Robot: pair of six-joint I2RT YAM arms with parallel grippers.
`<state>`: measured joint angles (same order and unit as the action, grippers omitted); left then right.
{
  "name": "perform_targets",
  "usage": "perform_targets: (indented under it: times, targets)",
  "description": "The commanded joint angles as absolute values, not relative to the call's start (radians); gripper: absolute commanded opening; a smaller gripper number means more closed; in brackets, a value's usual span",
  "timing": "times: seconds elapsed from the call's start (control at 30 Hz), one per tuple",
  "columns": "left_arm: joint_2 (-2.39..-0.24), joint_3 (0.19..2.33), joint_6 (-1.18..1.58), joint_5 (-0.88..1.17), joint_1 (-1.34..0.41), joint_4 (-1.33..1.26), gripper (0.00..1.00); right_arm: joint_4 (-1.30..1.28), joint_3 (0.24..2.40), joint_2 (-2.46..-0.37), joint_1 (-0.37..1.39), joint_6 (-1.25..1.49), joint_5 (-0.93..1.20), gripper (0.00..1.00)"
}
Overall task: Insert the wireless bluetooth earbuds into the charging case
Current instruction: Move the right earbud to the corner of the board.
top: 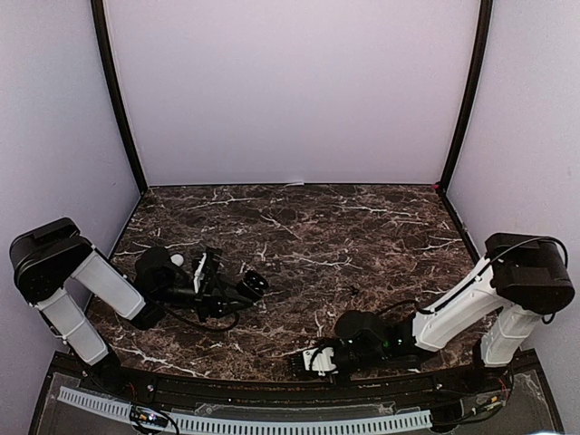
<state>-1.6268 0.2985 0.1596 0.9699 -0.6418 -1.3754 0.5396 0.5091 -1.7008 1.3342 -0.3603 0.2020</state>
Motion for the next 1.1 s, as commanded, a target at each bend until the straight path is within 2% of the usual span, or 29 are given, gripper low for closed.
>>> perform_targets:
  times: [0.0,0.23,0.47,0.67,0.73,0.8,1.07]
  targets:
    - [-1.593,0.290,0.131,0.959,-0.633,-1.328,0.00,0.605,0.558,-1.787,1.317,-0.349,0.182,0.00]
    - [-1.571,0.289,0.122,0.948,-0.628,-1.301,0.00,0.660,0.633,-1.871,1.272,-0.302,0.121,0.00]
    - [-1.574,0.295,0.121,0.941,-0.626,-1.290,0.00,0.819,0.519,-1.761,1.249,-0.276,0.196,0.04]
    - [-1.581,0.300,0.132,0.950,-0.626,-1.305,0.00,0.972,0.396,-1.689,1.210,-0.236,0.259,0.14]
    - [-1.579,0.301,0.129,0.949,-0.626,-1.300,0.00,0.984,0.378,-1.692,1.204,-0.241,0.258,0.20]
    - [-1.580,0.301,0.127,0.948,-0.626,-1.296,0.00,0.988,0.376,-1.718,1.201,-0.259,0.258,0.27]
    - [-1.563,0.298,0.121,0.942,-0.626,-1.276,0.00,0.966,0.457,-1.821,1.129,-0.275,0.358,0.38]
